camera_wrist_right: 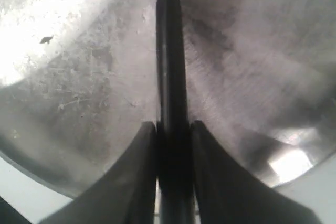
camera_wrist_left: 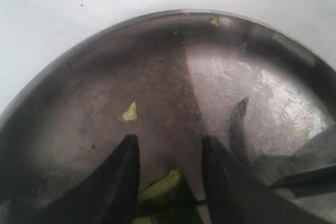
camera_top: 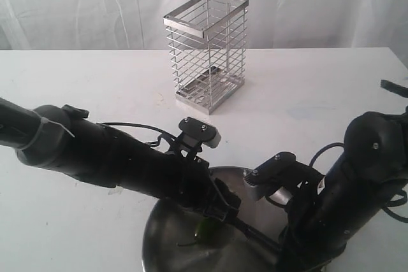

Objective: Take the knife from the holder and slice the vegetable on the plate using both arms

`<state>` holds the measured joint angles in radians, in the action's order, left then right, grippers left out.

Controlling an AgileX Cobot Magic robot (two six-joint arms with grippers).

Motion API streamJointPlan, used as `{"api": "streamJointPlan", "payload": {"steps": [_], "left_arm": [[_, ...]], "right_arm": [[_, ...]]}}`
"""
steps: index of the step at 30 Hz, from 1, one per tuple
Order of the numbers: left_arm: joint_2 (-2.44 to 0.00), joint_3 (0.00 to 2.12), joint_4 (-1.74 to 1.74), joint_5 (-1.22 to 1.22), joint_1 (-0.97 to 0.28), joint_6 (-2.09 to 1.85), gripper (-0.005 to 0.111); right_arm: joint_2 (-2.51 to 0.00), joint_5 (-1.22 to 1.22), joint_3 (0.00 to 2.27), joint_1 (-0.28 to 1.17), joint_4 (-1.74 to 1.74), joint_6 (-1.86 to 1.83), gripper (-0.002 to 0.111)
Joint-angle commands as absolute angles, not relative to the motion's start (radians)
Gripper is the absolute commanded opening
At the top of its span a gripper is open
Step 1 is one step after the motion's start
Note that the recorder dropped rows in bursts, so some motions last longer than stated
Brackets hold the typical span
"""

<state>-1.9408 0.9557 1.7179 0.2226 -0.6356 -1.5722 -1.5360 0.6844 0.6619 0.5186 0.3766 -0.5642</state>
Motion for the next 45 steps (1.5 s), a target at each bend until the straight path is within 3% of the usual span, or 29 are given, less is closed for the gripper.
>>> {"api": "streamJointPlan", "payload": {"steps": [1,14,29,45], "left_arm": [[-1.978,0.927,1.681,0.151,-0.643,-1.57,0.044],[-1.77,0.906,1.646,0.105,-0.641,-1.567,0.044],[-1.767,0.816,1.644,0.179,-0.641,-1.559,0.044],[-1.767,0.816,1.651,0.056,-0.641,-1.559,0.044]], "right_arm": [[-1.558,0.703,0.7,0.52,0.38,-0.556,0.0],[-1.563,0.717,0.738,0.52,0.316,-0.509,0.0],[-1.568,0.71,0.738,0.52,0.314,-0.509,0.0],[-1.568,0.836,0.768,0.557,0.166,-0.401,0.0]]}}
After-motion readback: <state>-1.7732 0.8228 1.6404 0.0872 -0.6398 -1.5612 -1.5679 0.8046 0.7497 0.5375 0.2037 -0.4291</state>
